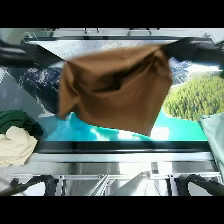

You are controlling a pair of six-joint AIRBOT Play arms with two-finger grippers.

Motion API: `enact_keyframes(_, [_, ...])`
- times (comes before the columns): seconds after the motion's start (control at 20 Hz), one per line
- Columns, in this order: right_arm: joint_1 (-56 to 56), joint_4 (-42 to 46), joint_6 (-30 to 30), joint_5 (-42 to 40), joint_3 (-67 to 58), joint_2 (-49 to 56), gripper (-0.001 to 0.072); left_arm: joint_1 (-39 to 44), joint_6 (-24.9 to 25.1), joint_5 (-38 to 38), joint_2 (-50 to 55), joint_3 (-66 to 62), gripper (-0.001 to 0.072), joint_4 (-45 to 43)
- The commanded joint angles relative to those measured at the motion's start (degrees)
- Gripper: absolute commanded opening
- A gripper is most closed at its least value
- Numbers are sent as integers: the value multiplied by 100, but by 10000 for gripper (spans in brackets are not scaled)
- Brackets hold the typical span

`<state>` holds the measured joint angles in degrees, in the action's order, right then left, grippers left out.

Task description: Fold the shirts.

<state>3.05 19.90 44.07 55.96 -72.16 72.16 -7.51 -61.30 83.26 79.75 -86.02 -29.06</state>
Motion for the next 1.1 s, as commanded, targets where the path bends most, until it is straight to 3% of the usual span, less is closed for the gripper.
enact_keyframes(0.0, [22, -256, 28, -258, -11, 1545, 406, -63, 118, 87, 1733, -275, 669, 46])
enact_keyframes(0.05, [184, -363, 33, -166, -11, 1725, 406, -195, 28, 153, 2103, -560, 711, 42])
enact_keyframes(0.2, [968, -278, 275, 874, -9, 1711, 406, -741, -245, 638, 2736, -1504, 711, -7])
enact_keyframes(0.4, [1720, 835, 931, 2387, 387, 1534, 402, -1049, -638, 1327, 2531, -1458, 710, -1082])
enact_keyframes(0.6, [1709, 1296, 975, 2114, 2120, 1285, 366, -616, -459, 1360, 1845, 225, 710, -1703])
enact_keyframes(0.7, [1705, 1320, 953, 1650, 2857, 1285, 530, -282, -341, 1182, 1611, 1023, 710, -1910])
enact_keyframes(1.05, [837, 1069, 931, 361, 3541, 1388, 528, 483, -308, -39, 1526, 1971, 708, -2330])
